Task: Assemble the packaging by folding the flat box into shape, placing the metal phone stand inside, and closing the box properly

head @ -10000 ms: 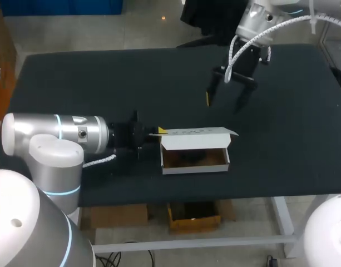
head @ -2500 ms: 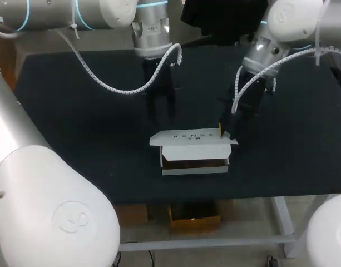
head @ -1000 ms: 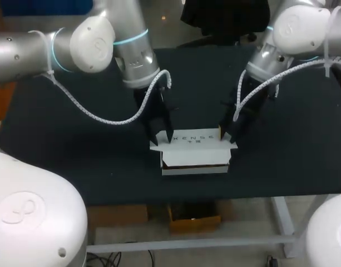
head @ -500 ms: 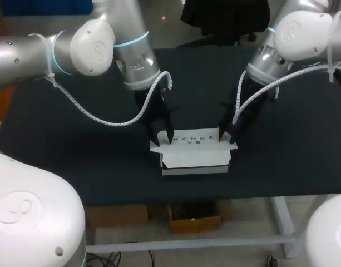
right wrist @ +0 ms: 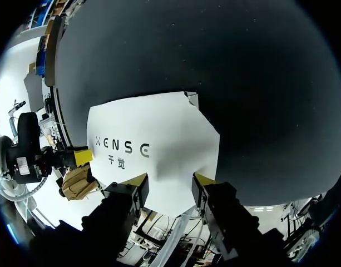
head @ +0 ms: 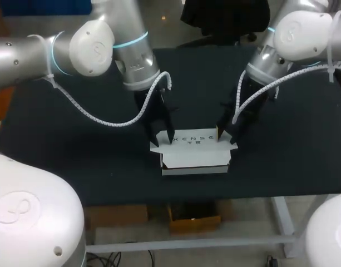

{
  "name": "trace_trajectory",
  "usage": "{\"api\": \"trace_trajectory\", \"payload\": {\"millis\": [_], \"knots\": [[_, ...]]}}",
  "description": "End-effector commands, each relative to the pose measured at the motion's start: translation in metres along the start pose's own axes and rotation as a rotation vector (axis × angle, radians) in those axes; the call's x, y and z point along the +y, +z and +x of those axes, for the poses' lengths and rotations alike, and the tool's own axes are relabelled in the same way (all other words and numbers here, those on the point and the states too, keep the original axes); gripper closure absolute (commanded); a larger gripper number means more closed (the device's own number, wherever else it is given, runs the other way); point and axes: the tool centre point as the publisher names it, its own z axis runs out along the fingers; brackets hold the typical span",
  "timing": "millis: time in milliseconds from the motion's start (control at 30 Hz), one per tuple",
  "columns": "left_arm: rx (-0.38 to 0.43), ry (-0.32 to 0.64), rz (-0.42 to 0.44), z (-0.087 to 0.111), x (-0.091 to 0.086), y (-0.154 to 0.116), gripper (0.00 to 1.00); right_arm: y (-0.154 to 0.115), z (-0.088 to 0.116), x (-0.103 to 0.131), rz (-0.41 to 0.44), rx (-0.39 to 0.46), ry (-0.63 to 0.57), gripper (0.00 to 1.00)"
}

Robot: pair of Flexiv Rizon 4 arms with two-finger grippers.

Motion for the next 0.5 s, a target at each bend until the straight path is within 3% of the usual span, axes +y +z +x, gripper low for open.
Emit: {"api": "trace_trajectory", "payload": {"millis": [33,133,500], "knots": [[-0.004,-0.001,0.002,0.0006,0.0008,0.0001,0.60,0.0007,-0.0002,-0.0008,-0.001,0.001,0.000,0.51],[-0.004,-0.001,0.002,0.0006,0.0008,0.0001,0.68,0.0007,-0.0002,-0.0008,-0.001,0.001,0.000,0.51],[-0.004,-0.001,0.002,0.0006,0.0008,0.0001,0.67,0.0007,-0.0002,-0.0008,-0.001,0.001,0.000,0.51]]}}
